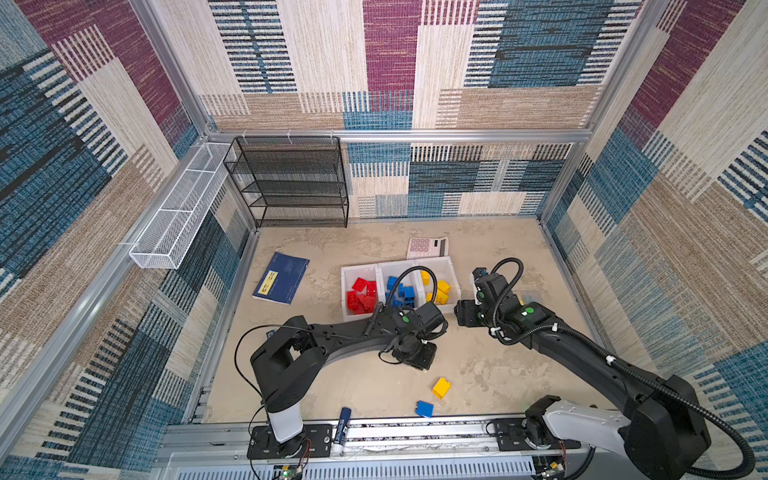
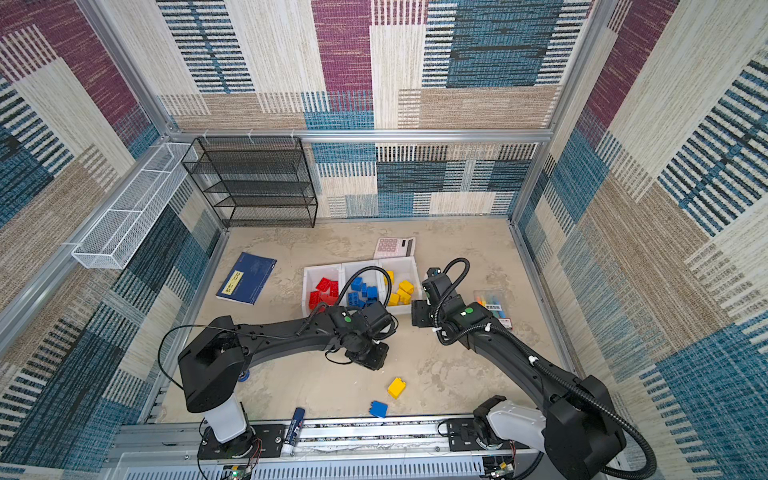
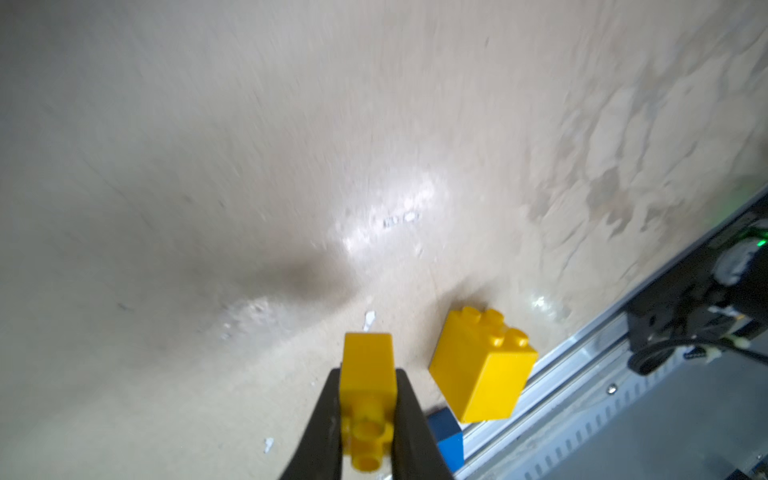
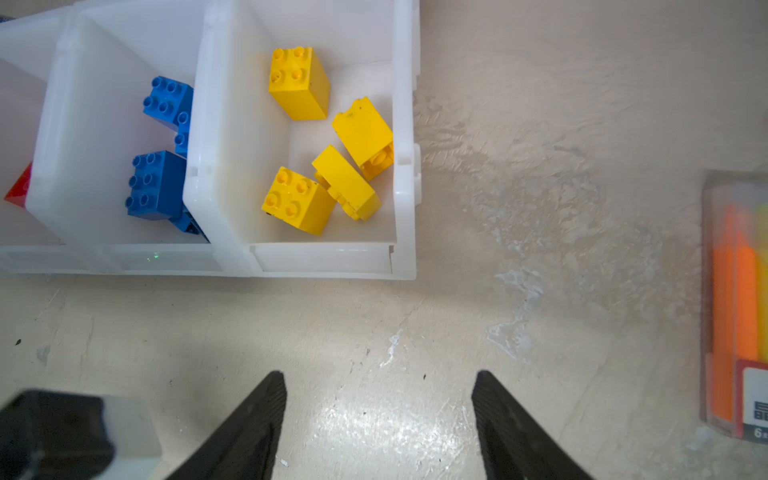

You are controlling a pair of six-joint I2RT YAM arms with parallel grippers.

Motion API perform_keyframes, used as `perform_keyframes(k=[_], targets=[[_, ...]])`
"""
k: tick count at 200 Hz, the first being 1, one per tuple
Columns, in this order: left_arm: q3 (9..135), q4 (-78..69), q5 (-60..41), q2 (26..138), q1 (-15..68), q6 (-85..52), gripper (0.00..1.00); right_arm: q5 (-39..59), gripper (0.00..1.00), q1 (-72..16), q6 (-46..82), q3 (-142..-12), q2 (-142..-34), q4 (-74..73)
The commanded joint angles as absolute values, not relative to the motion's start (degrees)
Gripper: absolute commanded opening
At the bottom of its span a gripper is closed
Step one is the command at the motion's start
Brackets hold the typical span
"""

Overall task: Sort the legos into containers by color
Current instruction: 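Carry the yellow brick with the left gripper into the farthest compartment and release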

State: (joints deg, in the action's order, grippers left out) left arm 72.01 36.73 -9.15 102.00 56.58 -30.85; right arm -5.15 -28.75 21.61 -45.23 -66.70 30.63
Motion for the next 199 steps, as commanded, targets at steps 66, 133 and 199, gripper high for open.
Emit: perform_keyframes(k=[66, 133, 199], targets=[[105.5, 39.91, -6.65, 120.53, 43.96, -19.33, 0.17, -4.5, 0.72, -28.66, 25.58, -44.3, -62.51, 33.22], [118.66, 42.18, -6.66, 129.27, 41.59, -20.1, 0.38, -3.65, 0.73, -28.66, 25.96, -43.82, -60.79, 34.45], [109.42, 37.24, -6.57, 122.68, 40.44, -21.77, 0.43, -1.73, 0.71, -28.72, 27.21, -43.34, -60.38, 34.76]])
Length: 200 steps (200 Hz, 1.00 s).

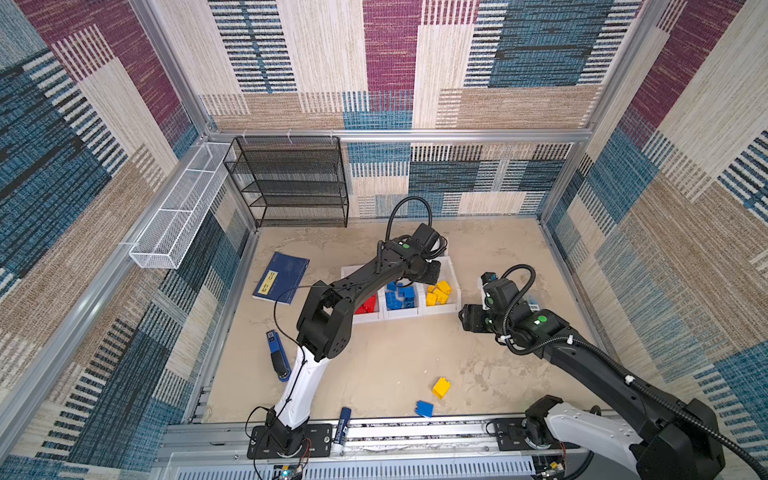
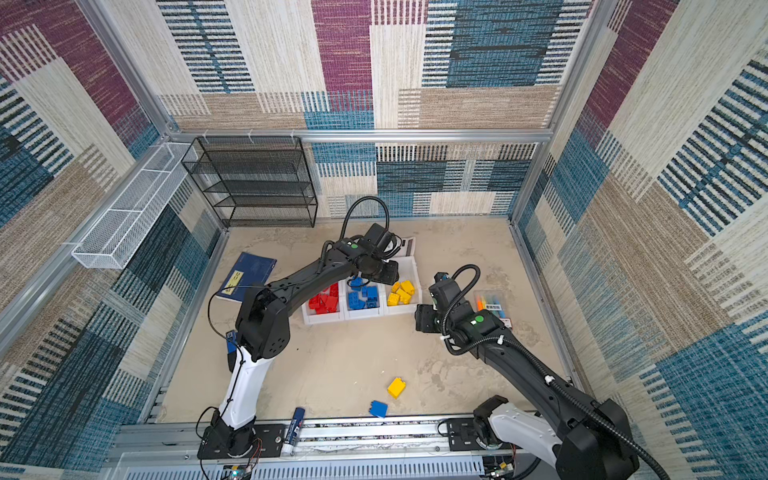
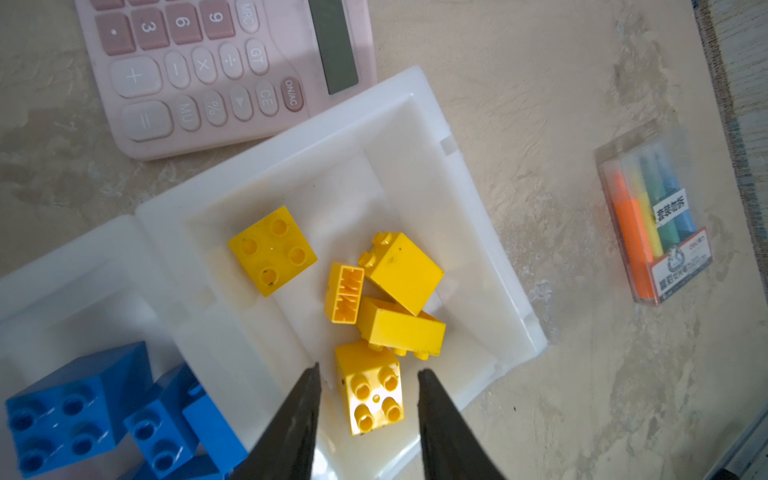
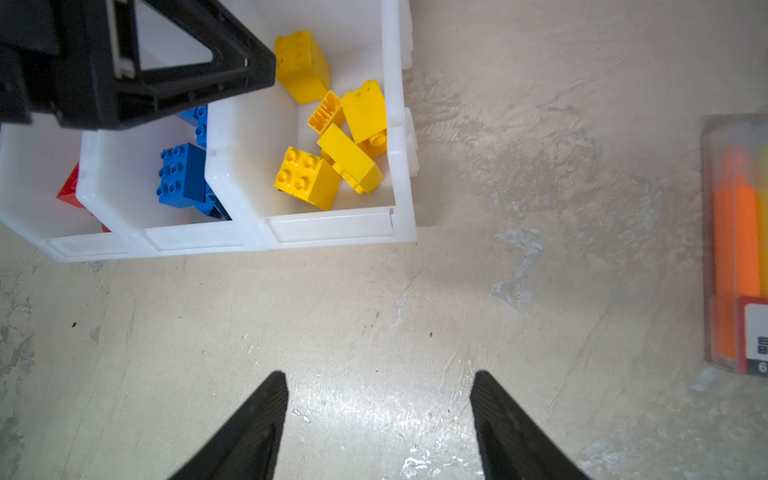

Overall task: Sort the legos into containers by color
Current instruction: 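Carry the yellow brick with the left gripper into the farthest compartment and release, then grasp the yellow 2x2 brick with the right gripper while the left withdraws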

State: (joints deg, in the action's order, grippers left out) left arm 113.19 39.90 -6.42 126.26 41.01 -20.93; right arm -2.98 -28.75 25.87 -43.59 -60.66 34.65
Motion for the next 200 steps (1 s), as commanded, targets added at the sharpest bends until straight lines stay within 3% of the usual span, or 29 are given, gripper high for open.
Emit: perform_keyframes(k=[1, 89, 141, 200], targets=[[109.07, 37.03, -6.58, 122.42, 40.39, -21.83, 0.42, -1.7, 0.71, -28.73, 27.23, -43.33, -60.38, 34.74], [78.28, 26.65, -3.77, 98.79, 35.52, -25.72, 0.43, 0.74, 0.69, -31.16, 30.92, -40.69, -61.49, 34.29], [56.95, 21.15, 0.46, 83.12, 35.11, -31.91, 0.43, 0.88, 0.69, -41.78, 39.14, -38.07, -63.81, 34.89], [49.29, 21.44, 2.94, 76.47, 34.44, -33.36, 0.43, 2.01, 0.69, -51.49, 45.64, -37.0, -67.22, 36.47]])
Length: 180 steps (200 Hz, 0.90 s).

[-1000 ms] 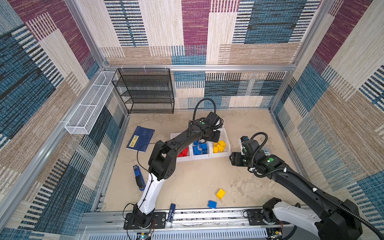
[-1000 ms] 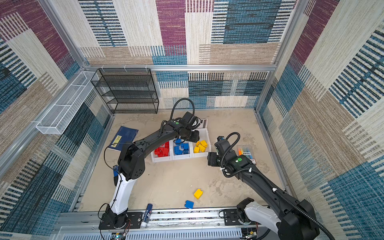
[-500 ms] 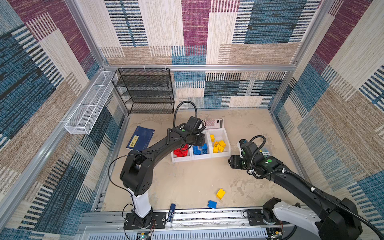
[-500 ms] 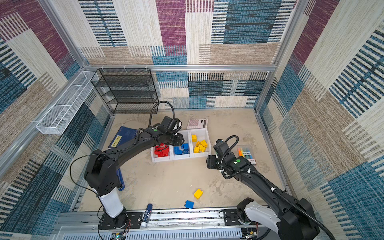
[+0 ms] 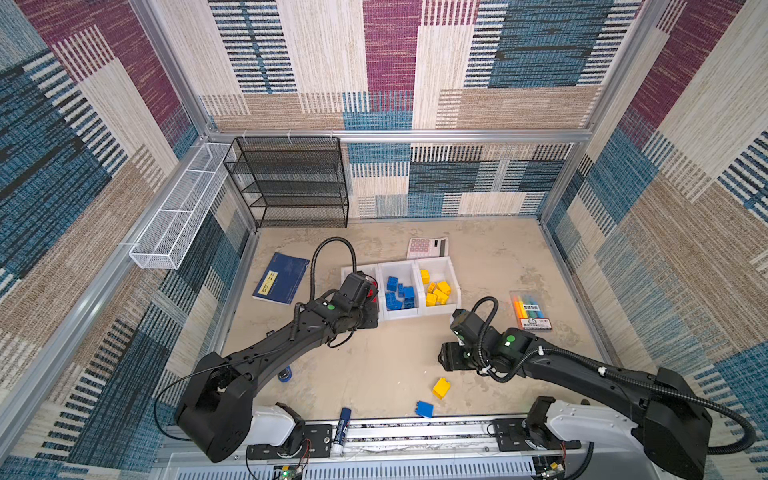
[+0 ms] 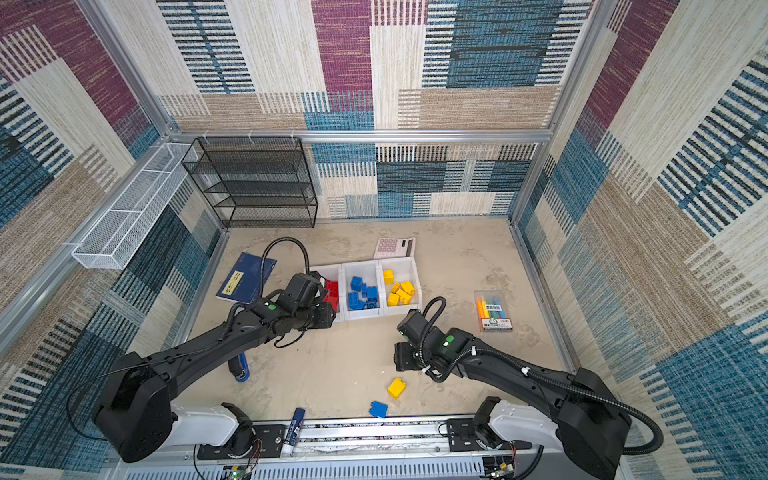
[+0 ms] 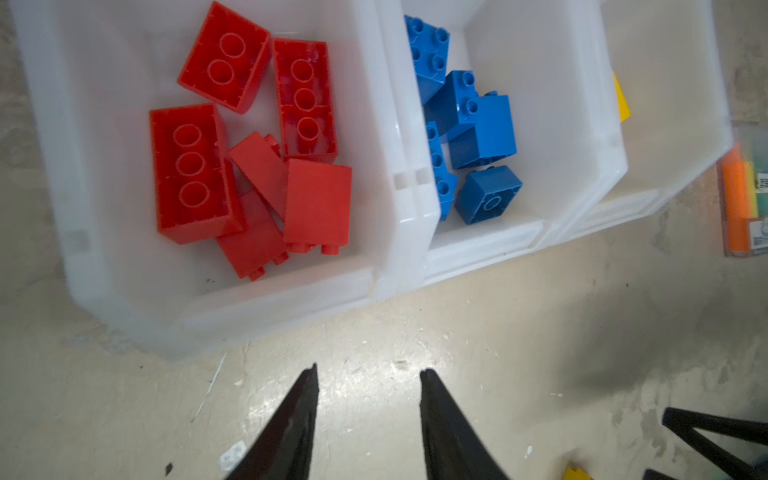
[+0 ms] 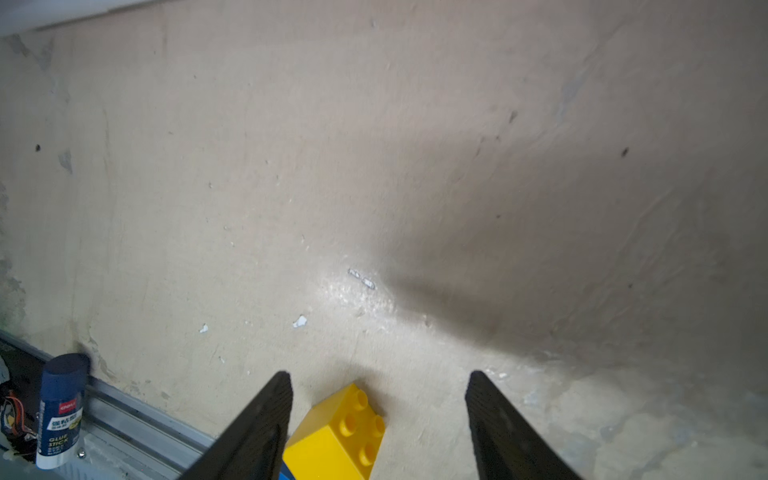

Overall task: Sort the legos into containers by color
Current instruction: 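Grasp the yellow 2x2 brick with the right gripper while the left withdraws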

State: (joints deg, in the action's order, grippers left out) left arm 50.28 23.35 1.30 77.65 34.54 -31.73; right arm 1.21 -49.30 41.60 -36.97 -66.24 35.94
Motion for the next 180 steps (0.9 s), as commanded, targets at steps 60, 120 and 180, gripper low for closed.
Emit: perform_keyframes(k=[60, 120, 180], targets=[[49.06, 21.35, 2.56, 76.63, 34.16, -32.99, 0.43, 2.37, 0.69, -58.25, 50.66, -37.19, -70.99, 38.76], [47.99, 20.65, 1.9, 76.48, 34.09, -33.18, 0.44, 2.66, 0.69, -61.16, 53.68, -37.44, -72.13, 38.46], [47.28, 20.97, 1.69, 76.29, 33.93, -33.03, 0.44, 2.09, 0.66, -62.14, 55.98, -37.33, -74.34, 37.38]])
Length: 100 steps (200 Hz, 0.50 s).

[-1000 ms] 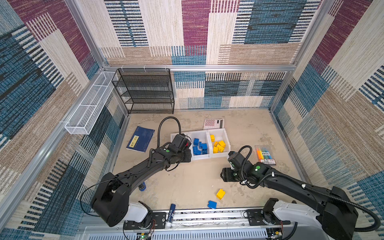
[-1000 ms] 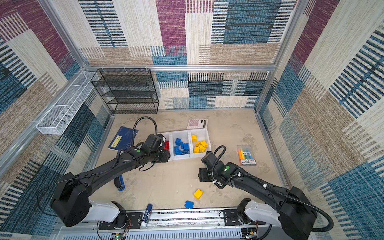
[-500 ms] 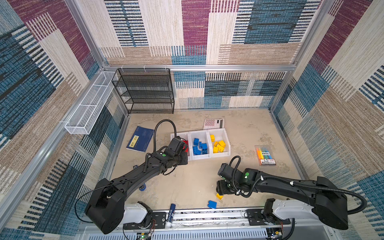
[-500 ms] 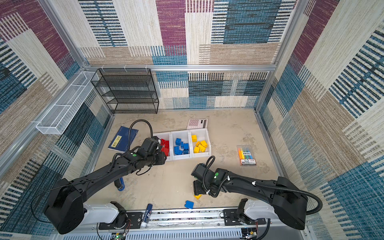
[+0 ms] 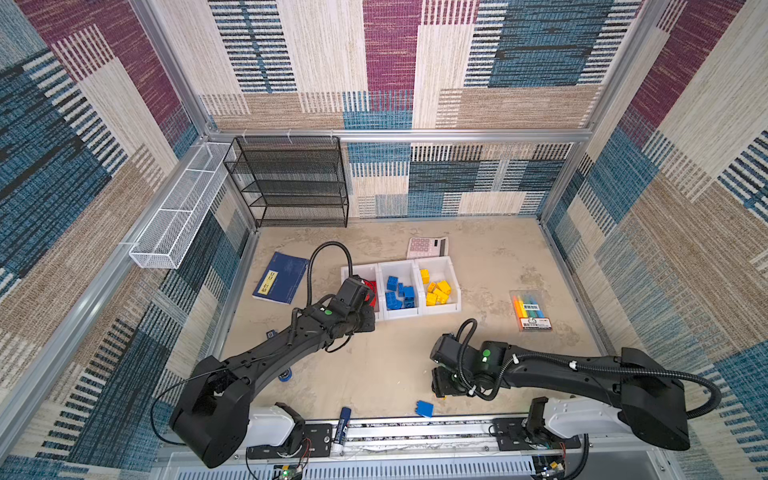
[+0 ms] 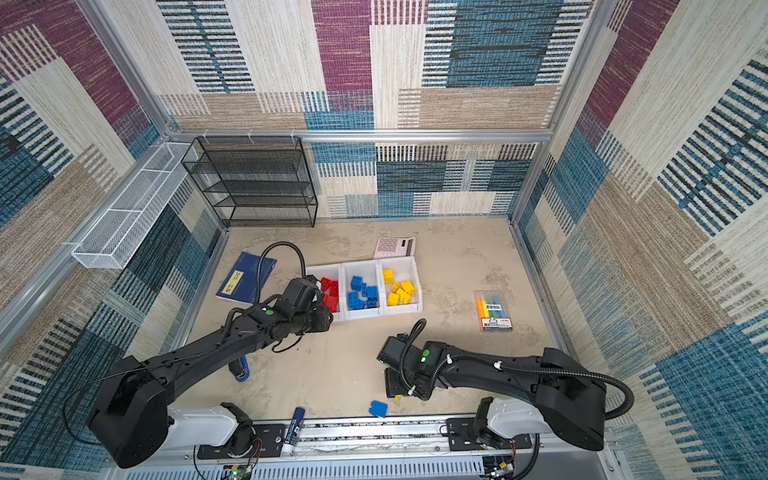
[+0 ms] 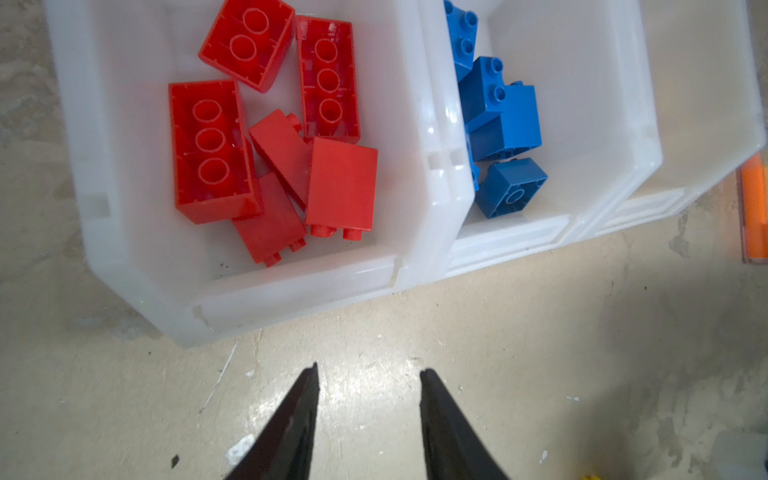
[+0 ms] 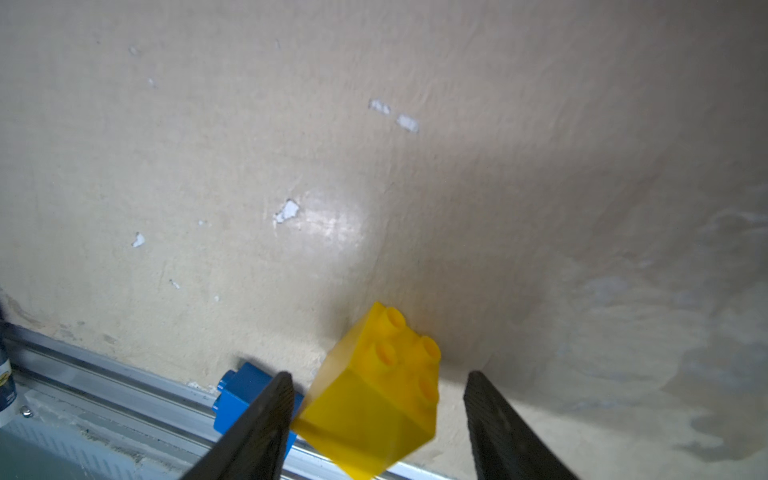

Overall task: Sort the legos into containers by color
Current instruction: 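Grasp the yellow 2x2 brick with the right gripper while the left withdraws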

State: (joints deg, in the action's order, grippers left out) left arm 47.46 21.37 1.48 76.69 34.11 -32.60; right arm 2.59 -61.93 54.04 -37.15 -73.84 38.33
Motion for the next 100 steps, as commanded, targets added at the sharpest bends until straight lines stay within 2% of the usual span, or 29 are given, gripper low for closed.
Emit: perform_keyframes(k=[1, 53, 100], targets=[[47.28, 20.99, 1.68, 76.25, 33.88, -33.04, 0.44, 2.06, 0.66, -62.14, 55.98, -37.34, -74.35, 37.36], [47.12, 21.43, 1.49, 76.03, 33.84, -33.04, 0.44, 1.51, 0.44, -62.18, 56.16, -37.64, -74.95, 36.17], [47.05, 22.06, 1.58, 75.8, 33.75, -33.23, 0.44, -1.21, 0.38, -62.09, 55.81, -37.94, -73.81, 37.14]])
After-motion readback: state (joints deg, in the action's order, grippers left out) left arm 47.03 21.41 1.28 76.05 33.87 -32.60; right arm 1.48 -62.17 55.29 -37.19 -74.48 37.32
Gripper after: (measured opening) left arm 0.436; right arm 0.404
